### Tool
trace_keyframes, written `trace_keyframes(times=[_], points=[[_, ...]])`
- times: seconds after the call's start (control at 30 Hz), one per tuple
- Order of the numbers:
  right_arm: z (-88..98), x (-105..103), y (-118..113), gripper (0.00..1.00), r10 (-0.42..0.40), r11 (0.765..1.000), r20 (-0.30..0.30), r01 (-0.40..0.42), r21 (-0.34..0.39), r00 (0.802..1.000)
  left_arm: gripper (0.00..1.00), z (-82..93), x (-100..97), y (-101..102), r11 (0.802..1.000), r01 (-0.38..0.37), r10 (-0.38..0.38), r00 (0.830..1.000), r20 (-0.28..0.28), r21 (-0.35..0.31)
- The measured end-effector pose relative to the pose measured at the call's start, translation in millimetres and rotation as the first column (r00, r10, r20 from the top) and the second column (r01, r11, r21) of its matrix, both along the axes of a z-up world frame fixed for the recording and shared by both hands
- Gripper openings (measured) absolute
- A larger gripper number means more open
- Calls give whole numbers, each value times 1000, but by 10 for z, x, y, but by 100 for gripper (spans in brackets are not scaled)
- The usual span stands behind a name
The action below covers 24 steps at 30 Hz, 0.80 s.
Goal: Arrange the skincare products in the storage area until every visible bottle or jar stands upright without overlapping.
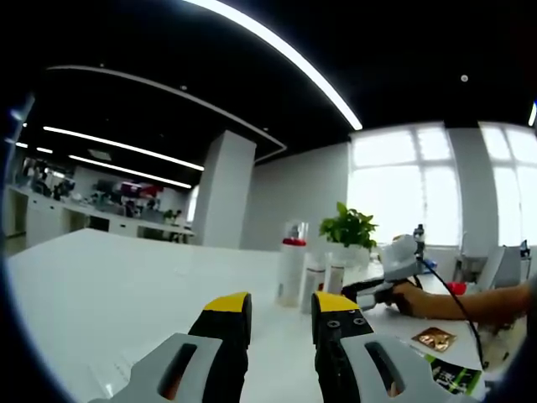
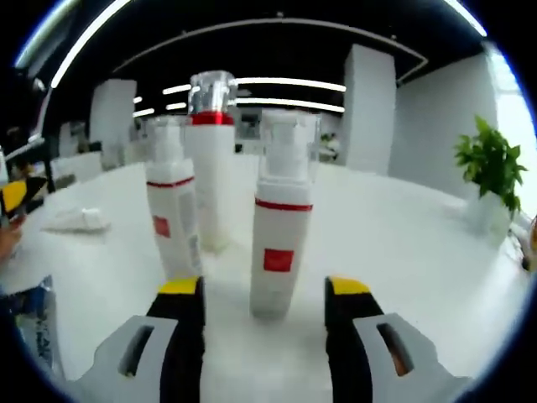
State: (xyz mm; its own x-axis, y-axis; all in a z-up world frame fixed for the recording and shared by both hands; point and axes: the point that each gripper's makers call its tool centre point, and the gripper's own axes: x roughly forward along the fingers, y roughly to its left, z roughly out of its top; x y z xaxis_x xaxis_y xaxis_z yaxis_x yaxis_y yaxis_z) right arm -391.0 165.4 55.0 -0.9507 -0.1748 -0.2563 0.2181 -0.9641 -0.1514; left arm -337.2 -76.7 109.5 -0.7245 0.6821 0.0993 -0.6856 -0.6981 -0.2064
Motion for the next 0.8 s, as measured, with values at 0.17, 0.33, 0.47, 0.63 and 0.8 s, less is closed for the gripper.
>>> trace_keyframes(times=[0.17,0.33,0.47,0.63,0.8], points=[[283,19,51,68,-26,998,-141,35,57,990,31,6,0,-33,1000,-21,21,1000,-4,5],[363,-124,68,65,-15,996,-168,30,88,986,37,-22,13,12,1000,-20,19,1000,-8,-21],[455,-261,111,65,-24,997,-204,40,72,979,38,-22,17,-7,1000,-24,24,1000,-6,-17],[622,-311,183,64,-45,997,-273,58,40,961,38,-20,14,-6,1000,-22,22,1000,-1,-8],[814,-272,185,63,-48,999,-360,49,-6,932,38,-23,31,5,1000,-17,17,1000,-2,-13]])
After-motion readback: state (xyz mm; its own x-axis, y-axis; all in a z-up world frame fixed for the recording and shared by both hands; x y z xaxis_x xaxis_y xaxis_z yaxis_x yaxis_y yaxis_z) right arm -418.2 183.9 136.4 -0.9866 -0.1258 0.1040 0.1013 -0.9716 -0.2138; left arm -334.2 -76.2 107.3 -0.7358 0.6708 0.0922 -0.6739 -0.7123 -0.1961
